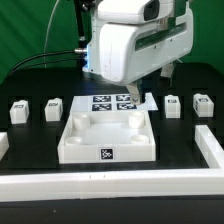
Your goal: Assemble one leg
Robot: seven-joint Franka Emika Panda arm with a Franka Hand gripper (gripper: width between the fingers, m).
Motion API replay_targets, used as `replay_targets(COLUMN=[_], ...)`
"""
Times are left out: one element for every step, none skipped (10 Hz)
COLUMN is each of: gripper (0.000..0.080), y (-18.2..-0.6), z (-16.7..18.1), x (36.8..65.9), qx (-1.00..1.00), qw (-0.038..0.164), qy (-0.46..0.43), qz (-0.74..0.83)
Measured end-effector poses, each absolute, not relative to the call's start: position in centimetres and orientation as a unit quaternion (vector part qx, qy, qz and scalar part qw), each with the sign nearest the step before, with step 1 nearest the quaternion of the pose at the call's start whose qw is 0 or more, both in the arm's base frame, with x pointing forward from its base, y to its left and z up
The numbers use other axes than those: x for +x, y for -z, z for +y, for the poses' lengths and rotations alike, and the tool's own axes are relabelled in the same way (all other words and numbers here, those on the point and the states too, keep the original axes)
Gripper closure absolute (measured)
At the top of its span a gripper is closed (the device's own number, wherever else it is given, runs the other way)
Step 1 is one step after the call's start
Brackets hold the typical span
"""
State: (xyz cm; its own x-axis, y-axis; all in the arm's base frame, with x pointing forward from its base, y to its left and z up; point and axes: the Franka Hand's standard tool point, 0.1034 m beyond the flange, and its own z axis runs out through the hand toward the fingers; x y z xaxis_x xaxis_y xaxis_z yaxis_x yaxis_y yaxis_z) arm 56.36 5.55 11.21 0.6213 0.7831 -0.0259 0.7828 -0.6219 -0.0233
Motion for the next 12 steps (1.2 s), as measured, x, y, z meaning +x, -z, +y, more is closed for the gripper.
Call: replay_targets(gripper=[0.0150, 0.0150, 0.0150, 0.0150, 0.0150, 0.0150, 0.0150, 0.0150, 0.0150, 0.0150, 0.0150, 0.0150], y=[-11.2, -11.1, -10.5, -9.8, -9.2, -8.8, -8.5, -8.2, -8.1, -8.1, -8.1, -8.1], z=[5.5, 4.9, 3.2, 2.1, 1.2, 0.4, -0.1, -0.3, -0.4, -0.4, -0.4, -0.4], x=[56.4, 56.3, 55.6, 54.5, 53.7, 53.1, 52.5, 51.9, 51.4, 51.5, 51.5, 51.4], qx=[-0.900, -0.893, -0.885, -0.877, -0.861, -0.845, -0.829, -0.809, -0.811, -0.811, -0.811, -0.811], qw=[0.005, 0.003, 0.000, 0.001, 0.003, 0.006, 0.010, 0.013, 0.015, 0.015, 0.015, 0.015], qy=[-0.017, -0.014, -0.011, -0.014, -0.018, -0.022, -0.026, -0.030, -0.033, -0.032, -0.032, -0.033], qz=[-0.435, -0.451, -0.465, -0.480, -0.509, -0.534, -0.558, -0.586, -0.585, -0.585, -0.584, -0.584])
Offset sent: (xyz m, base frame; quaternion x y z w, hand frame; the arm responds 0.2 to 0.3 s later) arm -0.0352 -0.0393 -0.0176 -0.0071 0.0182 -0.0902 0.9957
